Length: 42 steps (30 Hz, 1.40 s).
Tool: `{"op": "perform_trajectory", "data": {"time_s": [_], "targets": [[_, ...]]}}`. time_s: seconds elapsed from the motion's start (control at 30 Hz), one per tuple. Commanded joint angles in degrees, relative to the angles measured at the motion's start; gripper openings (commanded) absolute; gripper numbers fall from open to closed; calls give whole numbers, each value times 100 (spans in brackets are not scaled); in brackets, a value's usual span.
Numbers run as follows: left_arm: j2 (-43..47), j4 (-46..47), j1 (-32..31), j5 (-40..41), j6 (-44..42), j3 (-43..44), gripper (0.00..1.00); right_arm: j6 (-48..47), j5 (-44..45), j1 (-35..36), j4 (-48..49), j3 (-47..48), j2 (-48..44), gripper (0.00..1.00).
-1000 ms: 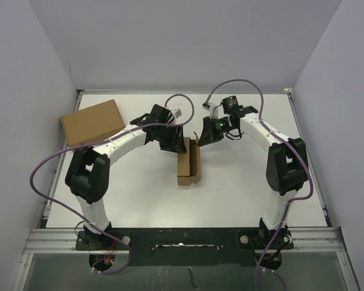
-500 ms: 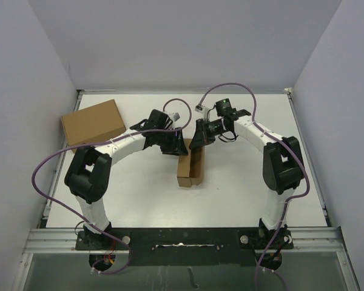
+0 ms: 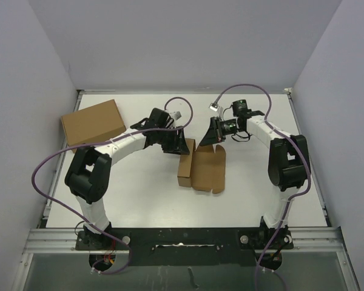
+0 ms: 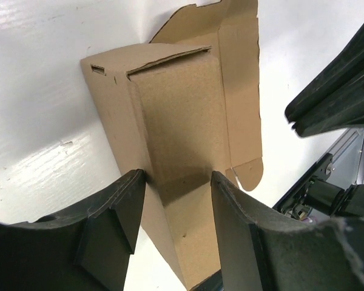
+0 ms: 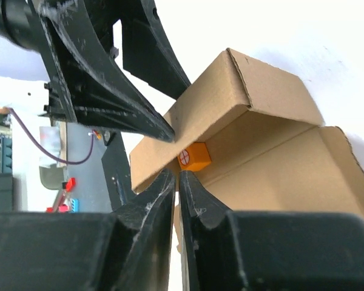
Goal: Fold the paper box
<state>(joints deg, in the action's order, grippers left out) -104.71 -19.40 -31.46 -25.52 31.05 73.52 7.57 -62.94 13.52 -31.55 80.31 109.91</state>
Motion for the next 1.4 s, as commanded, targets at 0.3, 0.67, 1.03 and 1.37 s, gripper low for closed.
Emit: {"op": "perform_trajectory", "data": {"time_s": [0.3,0.67,1.03,1.37], "targets": [[218,146,27,-75,-135,194,50,-4407,-398,-774,-588,-1401,-1921,77],[527,195,97,115,-287,141,60,-1921,167,-2045,-1001,-1350,-646,71],[646,133,-56,337,-349,24,60,-896,784,-1655,-777,-1395,187,58],[682,164,-201,429,-330,-211,58,-567,1255,-1457,-632,-1368,465,29]]}}
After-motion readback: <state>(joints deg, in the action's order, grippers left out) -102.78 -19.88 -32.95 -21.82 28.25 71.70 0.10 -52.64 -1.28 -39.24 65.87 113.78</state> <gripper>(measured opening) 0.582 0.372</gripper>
